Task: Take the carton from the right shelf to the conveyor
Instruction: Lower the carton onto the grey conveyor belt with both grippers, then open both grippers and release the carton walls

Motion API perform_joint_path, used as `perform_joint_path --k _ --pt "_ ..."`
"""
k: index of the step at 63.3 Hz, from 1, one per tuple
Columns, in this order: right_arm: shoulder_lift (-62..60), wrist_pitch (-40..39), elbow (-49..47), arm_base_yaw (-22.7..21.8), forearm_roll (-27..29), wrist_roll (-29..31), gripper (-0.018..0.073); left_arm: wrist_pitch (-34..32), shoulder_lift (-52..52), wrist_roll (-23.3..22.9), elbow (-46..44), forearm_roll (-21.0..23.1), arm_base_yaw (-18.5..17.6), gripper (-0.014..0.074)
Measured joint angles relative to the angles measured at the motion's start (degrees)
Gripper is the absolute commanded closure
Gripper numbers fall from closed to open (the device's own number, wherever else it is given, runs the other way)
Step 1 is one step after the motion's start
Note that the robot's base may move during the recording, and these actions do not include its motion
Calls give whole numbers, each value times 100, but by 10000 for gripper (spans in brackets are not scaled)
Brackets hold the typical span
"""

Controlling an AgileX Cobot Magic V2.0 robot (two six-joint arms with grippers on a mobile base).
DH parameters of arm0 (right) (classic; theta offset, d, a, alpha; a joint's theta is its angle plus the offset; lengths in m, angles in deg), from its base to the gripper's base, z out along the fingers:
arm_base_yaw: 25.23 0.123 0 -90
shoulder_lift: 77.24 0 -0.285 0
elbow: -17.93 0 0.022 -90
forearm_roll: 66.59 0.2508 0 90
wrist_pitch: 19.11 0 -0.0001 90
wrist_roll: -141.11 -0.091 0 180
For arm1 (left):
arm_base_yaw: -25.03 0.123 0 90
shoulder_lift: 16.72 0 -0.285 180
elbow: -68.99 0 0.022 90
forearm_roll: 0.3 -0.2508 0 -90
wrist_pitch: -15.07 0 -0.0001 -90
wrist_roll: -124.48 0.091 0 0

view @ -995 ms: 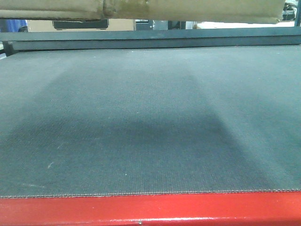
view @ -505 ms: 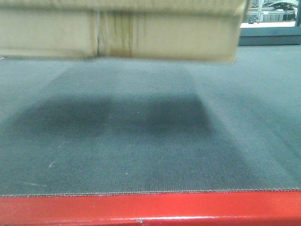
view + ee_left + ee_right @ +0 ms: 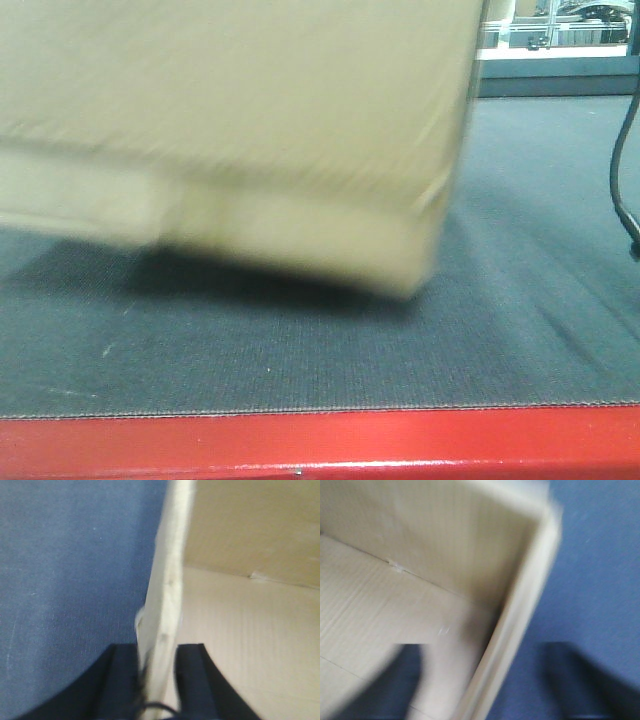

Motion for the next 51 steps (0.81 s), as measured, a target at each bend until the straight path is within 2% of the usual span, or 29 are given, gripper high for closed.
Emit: perform_joint_path --k 6,14,19,25,29,35,38,41,46,48,51 --pt "-47 -1 0 -12 -22 11 -8 0 33 69 -10 0 0 -24" --pt "-204 9 0 -12 -22 11 -9 0 139 82 -10 -10 0 33" --pt "-401 31 -50 -12 -22 22 9 24 286 104 -10 -10 0 38" --pt "-633 46 -142 -12 -22 22 91 62 542 137 -10 -10 0 38" --pt "-828 55 -169 -12 -22 22 216 116 799 231 -10 -10 0 55" --pt "-1157 106 -178 -12 -22 22 416 258 1177 419 -20 -51 0 141" --pt "-1297 135 -181 -12 -22 22 549 348 1383 497 -20 -123 0 236" --pt "-1450 176 -181 -12 -22 22 643 457 1589 541 -20 -239 0 357" --pt "-1694 274 -191 -12 -78 11 626 529 1929 580 86 -464 12 599" --pt "-1793 306 -165 -12 -152 -22 625 529 2090 591 182 -570 12 633" --pt "-1906 334 -78 -12 -280 -126 628 529 2318 616 403 -707 12 585"
